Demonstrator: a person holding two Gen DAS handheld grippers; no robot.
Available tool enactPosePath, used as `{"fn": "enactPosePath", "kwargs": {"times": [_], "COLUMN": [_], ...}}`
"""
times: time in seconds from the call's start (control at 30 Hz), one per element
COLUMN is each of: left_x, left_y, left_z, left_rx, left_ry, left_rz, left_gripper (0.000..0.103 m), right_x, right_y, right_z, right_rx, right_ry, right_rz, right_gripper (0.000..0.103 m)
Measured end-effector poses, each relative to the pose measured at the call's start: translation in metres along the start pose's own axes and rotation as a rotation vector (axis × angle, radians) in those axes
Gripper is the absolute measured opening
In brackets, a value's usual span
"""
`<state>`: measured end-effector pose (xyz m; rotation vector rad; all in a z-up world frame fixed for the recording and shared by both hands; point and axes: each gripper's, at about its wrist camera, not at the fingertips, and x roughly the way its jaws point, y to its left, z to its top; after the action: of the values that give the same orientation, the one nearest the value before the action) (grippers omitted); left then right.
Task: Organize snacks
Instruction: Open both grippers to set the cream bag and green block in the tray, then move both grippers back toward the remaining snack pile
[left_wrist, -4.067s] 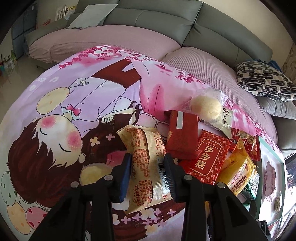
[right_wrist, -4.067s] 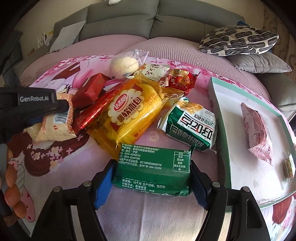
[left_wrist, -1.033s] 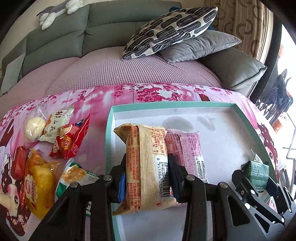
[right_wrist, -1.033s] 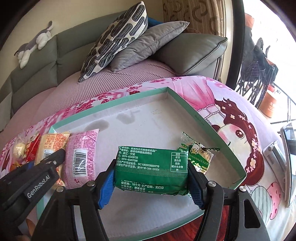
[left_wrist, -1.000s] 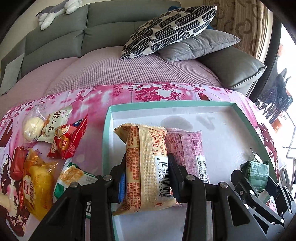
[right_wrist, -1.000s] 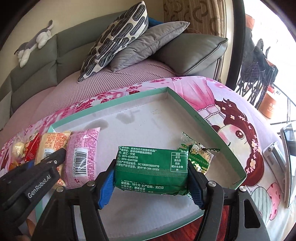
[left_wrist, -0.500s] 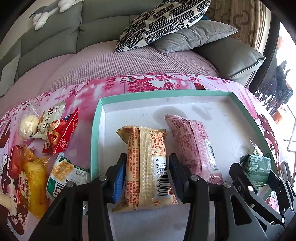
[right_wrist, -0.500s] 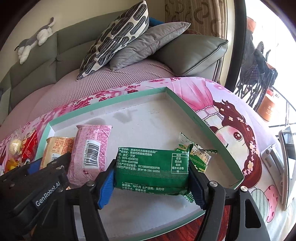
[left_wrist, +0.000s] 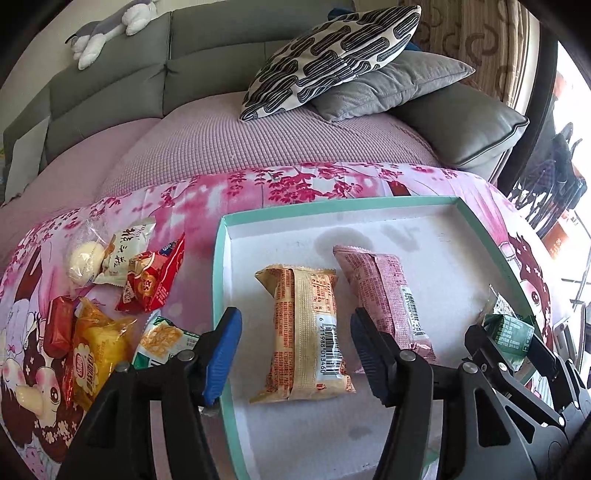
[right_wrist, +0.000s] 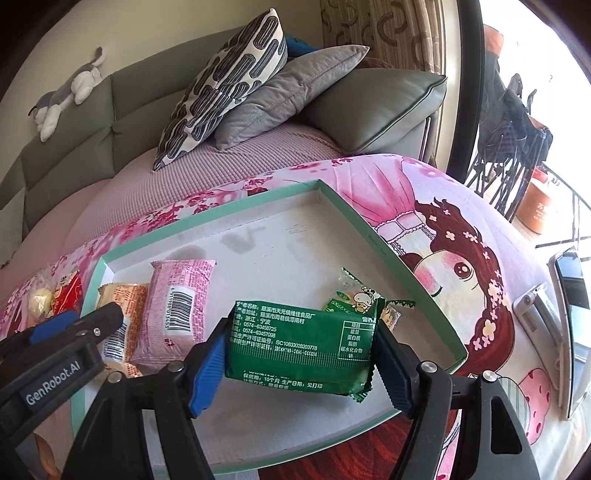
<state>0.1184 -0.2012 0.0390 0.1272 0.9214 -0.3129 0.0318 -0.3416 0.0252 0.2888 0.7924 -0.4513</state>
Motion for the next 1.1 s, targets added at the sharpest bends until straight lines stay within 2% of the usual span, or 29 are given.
{"fn": "enactPosePath", "kwargs": {"times": [0.17, 0.33, 0.47, 0.6, 0.67, 0.8, 0.87, 1.1], "left_x": [-0.004, -0.007, -0.007, -0.002, -0.001, -0.002, -0.001, -0.002], "left_y": [0.008, 0.016, 0.023, 0.031, 0.035, 0.043, 0.045, 0.046], "left_z": [0.0, 0.0, 0.0, -0.002, -0.003, -0.003, -0.004, -0.006], "left_rx": [-0.018, -0.047, -0.062, -0.09, -0.105, -0.133, -0.138, -0.142], "left_ry": [0.007, 0.01, 0.013, 0.033, 0.033, 0.009, 0.004, 0.0], "left_rz": [0.004, 0.022, 0.035, 0.048, 0.062, 0.085, 0.091, 0.084], "left_gripper": [0.063, 0.066, 0.067, 0.069, 0.09, 0.092, 0.096, 0.096], "right_x": [0.001, 0.0, -0.001, -0.003, -0.004, -0.005, -0.005, -0.005], "right_y": [-0.001, 0.001, 0.0, 0.002, 0.002, 0.002, 0.003, 0.008], "right_z": [-0.001, -0.002, -0.002, -0.002, -0.002, -0.002, -0.002, -0.002], "right_rx": [-0.015, -0.056, -0.05, -0.056, -0.055, -0.051, -0.053, -0.076], "right_ry": [0.004, -0.007, -0.015, -0.036, -0.041, -0.042, -0.04, -0.024], "right_rz": [0.0, -0.024, -0.008, -0.001, -0.001, 0.0, -0.001, 0.01], "right_gripper": [0.078, 0.092, 0.103, 0.103, 0.103, 0.103, 0.103, 0.103]}}
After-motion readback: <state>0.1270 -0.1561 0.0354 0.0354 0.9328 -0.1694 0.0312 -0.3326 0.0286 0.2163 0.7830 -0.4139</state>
